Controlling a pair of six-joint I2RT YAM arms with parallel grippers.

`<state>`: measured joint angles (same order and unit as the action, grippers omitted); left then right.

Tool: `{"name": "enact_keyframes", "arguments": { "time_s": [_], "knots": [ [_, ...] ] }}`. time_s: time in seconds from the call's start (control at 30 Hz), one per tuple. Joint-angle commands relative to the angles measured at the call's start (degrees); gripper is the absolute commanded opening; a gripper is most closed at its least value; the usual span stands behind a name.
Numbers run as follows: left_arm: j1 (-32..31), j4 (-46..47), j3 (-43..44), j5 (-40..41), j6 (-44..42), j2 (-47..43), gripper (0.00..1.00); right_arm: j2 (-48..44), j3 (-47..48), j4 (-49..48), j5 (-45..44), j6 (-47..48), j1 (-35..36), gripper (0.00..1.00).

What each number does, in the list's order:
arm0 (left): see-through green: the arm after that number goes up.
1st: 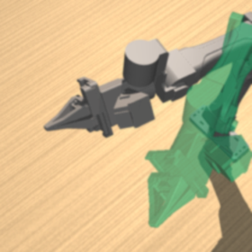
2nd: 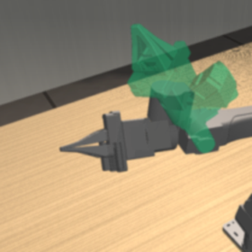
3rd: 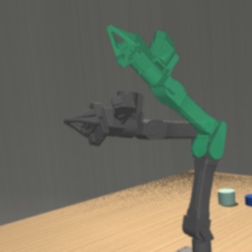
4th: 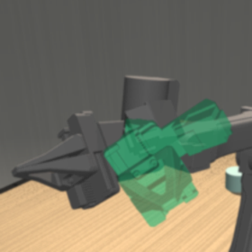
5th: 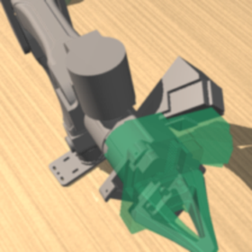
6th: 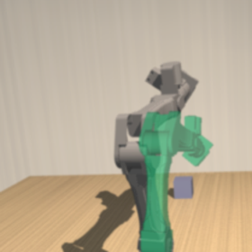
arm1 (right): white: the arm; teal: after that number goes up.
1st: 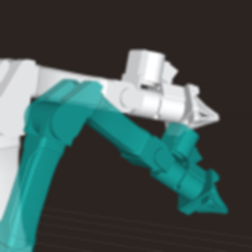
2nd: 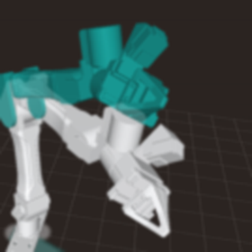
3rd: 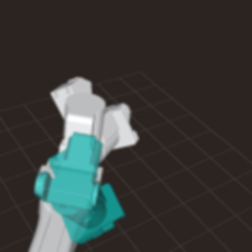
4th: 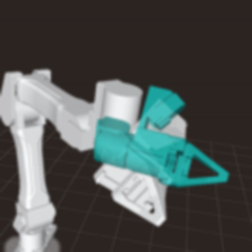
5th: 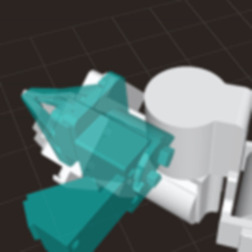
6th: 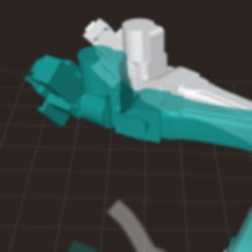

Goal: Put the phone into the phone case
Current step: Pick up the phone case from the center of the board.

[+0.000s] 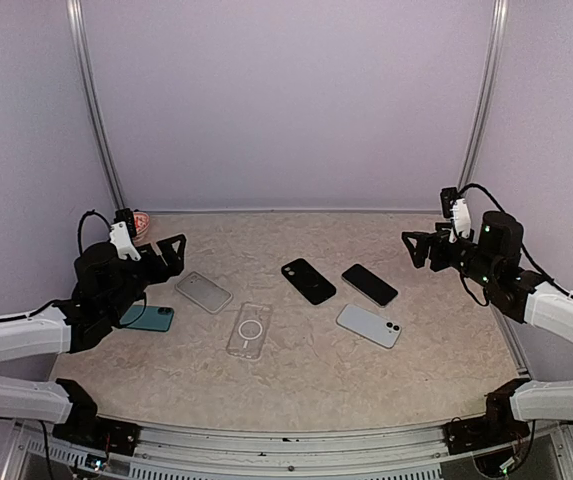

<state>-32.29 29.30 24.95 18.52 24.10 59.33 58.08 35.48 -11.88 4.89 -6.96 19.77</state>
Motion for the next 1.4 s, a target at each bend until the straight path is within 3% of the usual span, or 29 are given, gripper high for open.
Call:
{"name": "enact_keyframes", "arguments": {
  "time_s": [0.0,0.17,0.4,0.97,1.37],
  "knots": [
    [0.2,-0.7,0.2,1.8,0.9,0.5,0.99,-0.9,-0.7,-1.0,0.5,2.2,0.5,1.00],
    [2.8,2.4,-2.4,0.7,3.8,0.8,0.99,-3.5,-2.6,-3.0,0.2,2.7,0.6,0.99],
    [5.0,6.2,-5.8,-1.0,7.1,-0.5,0.99,1.4,-0.2,-2.3,2.6,3.0,1.4,0.99],
    [1.8,4.8,-5.3,-3.1,5.4,0.3,0.99,29.9,14.0,-2.9,-3.3,4.4,14.3,0.99],
    [0.4,5.8,-4.1,-4.4,5.8,3.8,0.99,43.3,20.5,-1.8,-3.7,5.2,19.0,0.99]
  ]
}}
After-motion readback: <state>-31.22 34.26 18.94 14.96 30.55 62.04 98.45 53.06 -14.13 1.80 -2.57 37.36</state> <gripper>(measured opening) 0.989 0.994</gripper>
